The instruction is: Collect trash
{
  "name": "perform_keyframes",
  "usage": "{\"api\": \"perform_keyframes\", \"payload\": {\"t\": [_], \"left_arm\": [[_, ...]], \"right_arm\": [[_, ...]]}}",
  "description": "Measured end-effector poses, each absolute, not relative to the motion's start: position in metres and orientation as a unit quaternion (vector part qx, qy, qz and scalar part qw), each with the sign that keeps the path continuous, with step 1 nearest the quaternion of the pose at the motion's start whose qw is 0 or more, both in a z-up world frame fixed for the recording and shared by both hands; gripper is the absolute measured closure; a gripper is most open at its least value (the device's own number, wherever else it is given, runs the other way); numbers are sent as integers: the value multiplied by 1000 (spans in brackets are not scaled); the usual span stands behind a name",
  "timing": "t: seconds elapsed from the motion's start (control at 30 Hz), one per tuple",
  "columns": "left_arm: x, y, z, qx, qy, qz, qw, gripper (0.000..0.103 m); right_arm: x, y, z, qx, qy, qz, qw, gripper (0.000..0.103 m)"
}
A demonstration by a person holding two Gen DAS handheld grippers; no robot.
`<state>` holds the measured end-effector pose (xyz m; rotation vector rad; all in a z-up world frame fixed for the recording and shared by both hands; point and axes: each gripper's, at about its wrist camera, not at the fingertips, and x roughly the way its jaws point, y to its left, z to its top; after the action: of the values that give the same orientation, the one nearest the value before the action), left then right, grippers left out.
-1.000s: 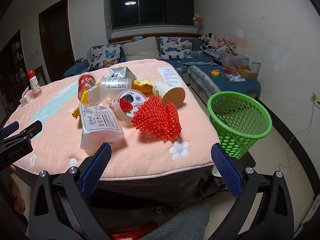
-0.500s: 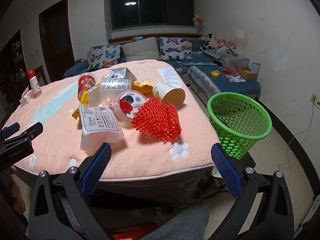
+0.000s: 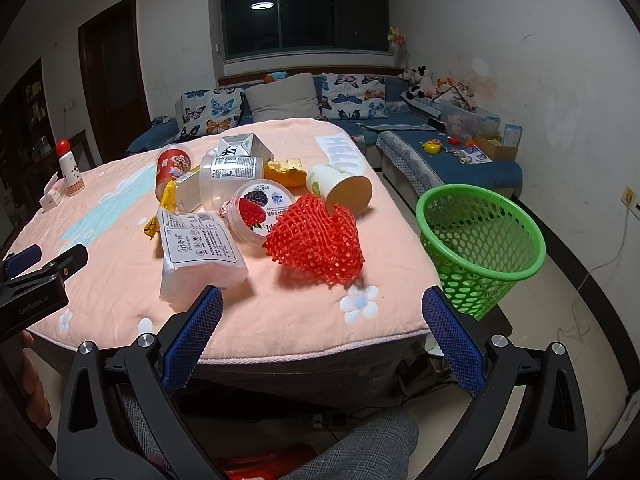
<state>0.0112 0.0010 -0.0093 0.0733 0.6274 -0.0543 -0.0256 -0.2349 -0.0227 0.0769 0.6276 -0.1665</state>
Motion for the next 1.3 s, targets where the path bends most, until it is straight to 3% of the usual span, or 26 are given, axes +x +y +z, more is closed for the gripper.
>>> {"api": "perform_keyframes", "payload": {"t": [1.3], "left_arm": [[33, -5, -11, 36, 332, -46, 942, 7]], "right_arm": [[-1, -246, -26, 32, 322, -70, 944, 4]]}}
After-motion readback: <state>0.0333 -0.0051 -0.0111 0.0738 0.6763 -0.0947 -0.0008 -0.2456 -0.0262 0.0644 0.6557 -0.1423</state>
